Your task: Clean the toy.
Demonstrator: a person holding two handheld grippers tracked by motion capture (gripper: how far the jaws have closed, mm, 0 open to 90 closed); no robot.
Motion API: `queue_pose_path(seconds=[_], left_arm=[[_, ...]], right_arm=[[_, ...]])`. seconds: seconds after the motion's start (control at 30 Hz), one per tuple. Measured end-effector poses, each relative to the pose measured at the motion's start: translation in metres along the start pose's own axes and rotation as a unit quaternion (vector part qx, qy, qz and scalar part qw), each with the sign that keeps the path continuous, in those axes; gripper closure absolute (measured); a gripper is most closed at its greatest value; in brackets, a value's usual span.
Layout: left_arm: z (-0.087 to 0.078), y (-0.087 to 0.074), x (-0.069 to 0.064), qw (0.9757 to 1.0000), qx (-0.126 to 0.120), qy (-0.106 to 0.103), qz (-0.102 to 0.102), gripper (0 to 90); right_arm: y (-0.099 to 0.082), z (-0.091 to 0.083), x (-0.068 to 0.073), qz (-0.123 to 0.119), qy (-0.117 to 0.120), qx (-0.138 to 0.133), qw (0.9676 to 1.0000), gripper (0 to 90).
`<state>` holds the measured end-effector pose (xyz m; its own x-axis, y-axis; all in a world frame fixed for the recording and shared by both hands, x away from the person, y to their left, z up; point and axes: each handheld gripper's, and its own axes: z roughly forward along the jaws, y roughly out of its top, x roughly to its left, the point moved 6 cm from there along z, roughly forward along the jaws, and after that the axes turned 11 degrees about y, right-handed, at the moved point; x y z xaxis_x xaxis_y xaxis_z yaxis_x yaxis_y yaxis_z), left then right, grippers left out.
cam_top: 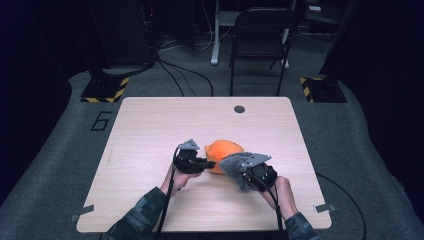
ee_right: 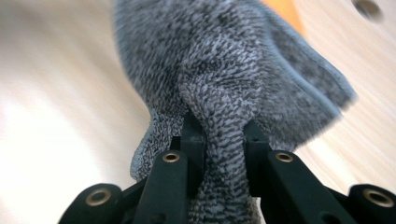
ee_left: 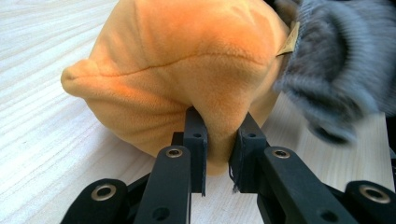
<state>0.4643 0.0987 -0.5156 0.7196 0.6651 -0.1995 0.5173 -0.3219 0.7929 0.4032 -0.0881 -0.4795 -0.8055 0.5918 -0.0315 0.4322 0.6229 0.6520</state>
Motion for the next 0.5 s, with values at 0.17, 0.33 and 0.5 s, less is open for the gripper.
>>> queue_pose_path(seconds=[0.17, 0.33, 0.5], left_arm=[[0.001, 0.000, -0.002, 1.0000, 0.002, 0.000, 0.005, 78.6], [0.001, 0.000, -0.001, 1.0000, 0.001, 0.001, 0.004, 78.7], [0.001, -0.001, -0.002, 1.0000, 0.002, -0.003, 0.000, 78.7]], right_arm=[[0.009, 0.012, 0.026, -0.045, 0.036, 0.012, 0.9983, 76.4], [0.004, 0.033, 0.017, -0.039, 0.035, 0.032, 0.9981, 76.3], [-0.006, 0.032, -0.007, 0.006, 0.025, 0.033, 0.9991, 76.3]])
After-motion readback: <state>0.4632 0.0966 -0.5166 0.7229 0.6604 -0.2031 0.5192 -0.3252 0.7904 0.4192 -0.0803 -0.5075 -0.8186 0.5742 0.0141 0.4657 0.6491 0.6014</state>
